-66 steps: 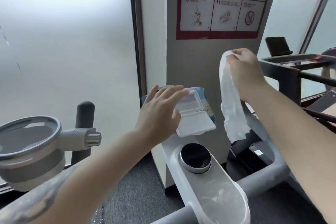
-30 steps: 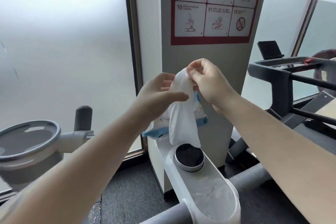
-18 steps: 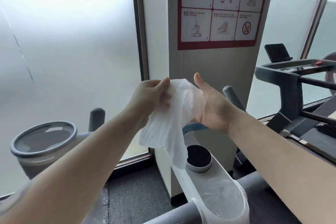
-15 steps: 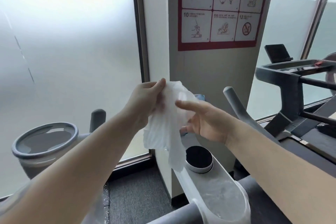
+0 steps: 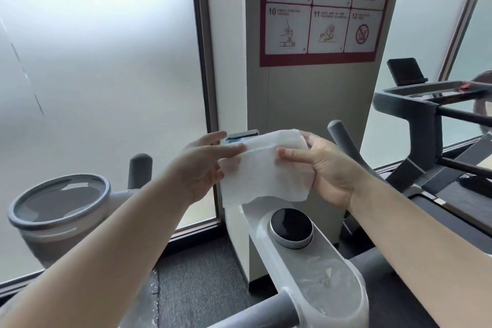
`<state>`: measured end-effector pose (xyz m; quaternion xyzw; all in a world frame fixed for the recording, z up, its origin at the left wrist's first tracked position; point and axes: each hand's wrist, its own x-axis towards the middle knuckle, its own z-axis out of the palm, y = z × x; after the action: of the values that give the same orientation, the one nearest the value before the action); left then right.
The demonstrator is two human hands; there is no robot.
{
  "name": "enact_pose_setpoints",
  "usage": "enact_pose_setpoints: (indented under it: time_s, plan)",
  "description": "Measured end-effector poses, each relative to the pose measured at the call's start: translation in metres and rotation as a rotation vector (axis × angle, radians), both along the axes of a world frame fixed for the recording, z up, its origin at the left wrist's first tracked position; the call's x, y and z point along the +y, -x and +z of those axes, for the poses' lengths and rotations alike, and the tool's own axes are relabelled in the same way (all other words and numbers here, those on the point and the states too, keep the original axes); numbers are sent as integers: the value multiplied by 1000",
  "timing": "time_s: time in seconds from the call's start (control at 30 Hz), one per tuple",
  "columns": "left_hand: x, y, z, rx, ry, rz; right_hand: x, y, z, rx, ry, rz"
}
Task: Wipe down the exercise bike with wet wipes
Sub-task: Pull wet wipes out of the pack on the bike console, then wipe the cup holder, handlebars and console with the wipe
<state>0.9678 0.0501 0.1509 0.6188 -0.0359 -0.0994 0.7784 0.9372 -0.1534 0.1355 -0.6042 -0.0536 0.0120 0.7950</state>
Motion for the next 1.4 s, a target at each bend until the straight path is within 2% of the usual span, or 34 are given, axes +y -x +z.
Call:
enact_pose_setpoints:
  time_s: [0.17, 0.3, 0.37, 0.4, 0.47, 0.53, 0.6, 0.67, 0.77, 0.87, 0.9, 0.93, 1.0, 1.03, 1.07, 1.1, 1.13, 1.2, 1.3, 1.4]
  plan:
    - [4, 2, 4, -322, -243, 56, -6, -1, -2, -252, 295, -140]
    - [2, 3, 4, -580, -560, 157, -11, -1, -8, -465, 747, -446]
    - [0, 4, 1, -640, -678, 184, -11, 3, -8, -506, 839, -522]
    - [-2, 5, 0, -650, -719, 181, -12, 5, -8, -484, 816, -517]
    - [-7, 7, -7, -640, -775, 157, -14, 10, -10, -365, 592, -391]
    - [-13, 8, -15, -604, -732, 116, -15, 13, -13, -225, 281, -164]
    - [-21, 10, -23, -556, -649, 62, -17, 17, -20, -88, 124, -47]
    - [-26, 10, -31, -531, -644, 40, -18, 21, -26, -3, 109, 7]
    - [-29, 9, -38, -488, -620, 19, -20, 25, -31, 61, 134, -18]
    - [-27, 12, -40, -471, -627, 5, -23, 22, -32, -21, 146, -250]
    - [-26, 12, -41, -486, -656, 7, -26, 20, -33, -118, 220, -389]
    - [-24, 12, -42, -501, -685, 9, -28, 21, -33, -255, 377, -546]
    - [-20, 16, -45, -521, -716, 6, -32, 28, -38, -606, 866, -697]
    - [-18, 19, -47, -537, -739, 0, -31, 31, -46, -724, 1104, -622]
    - [-17, 22, -50, -560, -781, -5, -28, 33, -55, -752, 1278, -433]
    - [-16, 27, -53, -589, -830, -7, -24, 36, -65, -667, 1373, -179]
    - [-15, 31, -57, -617, -879, -11, -20, 39, -73, -524, 1400, 45]
    - [-10, 38, -67, -635, -970, -27, -19, 44, -77, -335, 1358, 285]
    - [5, 49, -85, -579, -1032, -46, -29, 52, -66, -246, 1332, 368]
    - [23, 57, -97, -543, -993, -4, -24, 47, -65, -254, 1504, 328]
